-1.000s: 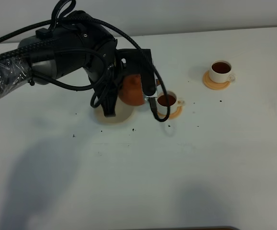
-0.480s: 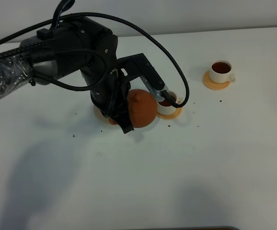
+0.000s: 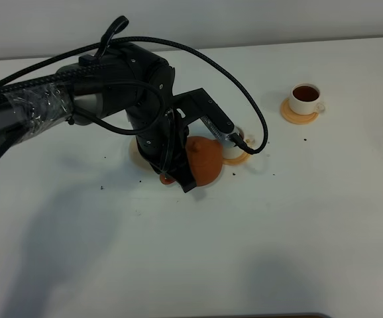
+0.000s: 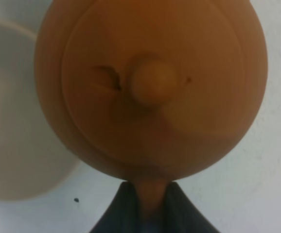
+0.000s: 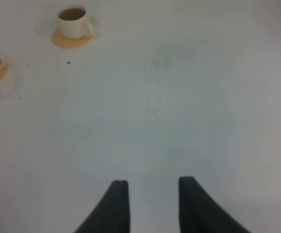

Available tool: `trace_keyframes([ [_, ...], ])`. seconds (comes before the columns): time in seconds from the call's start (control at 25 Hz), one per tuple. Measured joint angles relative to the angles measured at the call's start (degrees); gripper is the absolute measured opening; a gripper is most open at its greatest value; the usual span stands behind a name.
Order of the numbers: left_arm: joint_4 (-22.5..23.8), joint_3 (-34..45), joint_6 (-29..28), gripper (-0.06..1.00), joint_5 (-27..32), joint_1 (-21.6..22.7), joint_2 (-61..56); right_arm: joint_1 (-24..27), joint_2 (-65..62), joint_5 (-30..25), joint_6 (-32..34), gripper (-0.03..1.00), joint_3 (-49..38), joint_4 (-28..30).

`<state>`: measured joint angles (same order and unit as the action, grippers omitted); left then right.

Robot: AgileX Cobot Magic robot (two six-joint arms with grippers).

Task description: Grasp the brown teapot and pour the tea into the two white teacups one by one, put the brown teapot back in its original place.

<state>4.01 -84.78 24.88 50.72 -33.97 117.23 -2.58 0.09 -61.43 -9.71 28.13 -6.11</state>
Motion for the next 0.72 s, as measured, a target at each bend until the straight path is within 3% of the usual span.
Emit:
trace_keyframes([
  [0.16, 0.15, 0.0, -1.36, 0.11, 1.11, 0.0, -2.28, 0.0, 0.0, 0.0, 0.0, 0.24, 0.0, 0.0],
  [0.44, 1.37, 0.0, -13.47, 0.11, 6.09, 3.81, -6.78, 0.0, 0.0, 0.0, 0.0, 0.24, 0.0, 0.0],
  [0.72, 1.32, 0.0, -21.85, 0.11, 5.25, 7.46, -6.62, 0.0, 0.0, 0.0, 0.0, 0.24, 0.0, 0.0],
])
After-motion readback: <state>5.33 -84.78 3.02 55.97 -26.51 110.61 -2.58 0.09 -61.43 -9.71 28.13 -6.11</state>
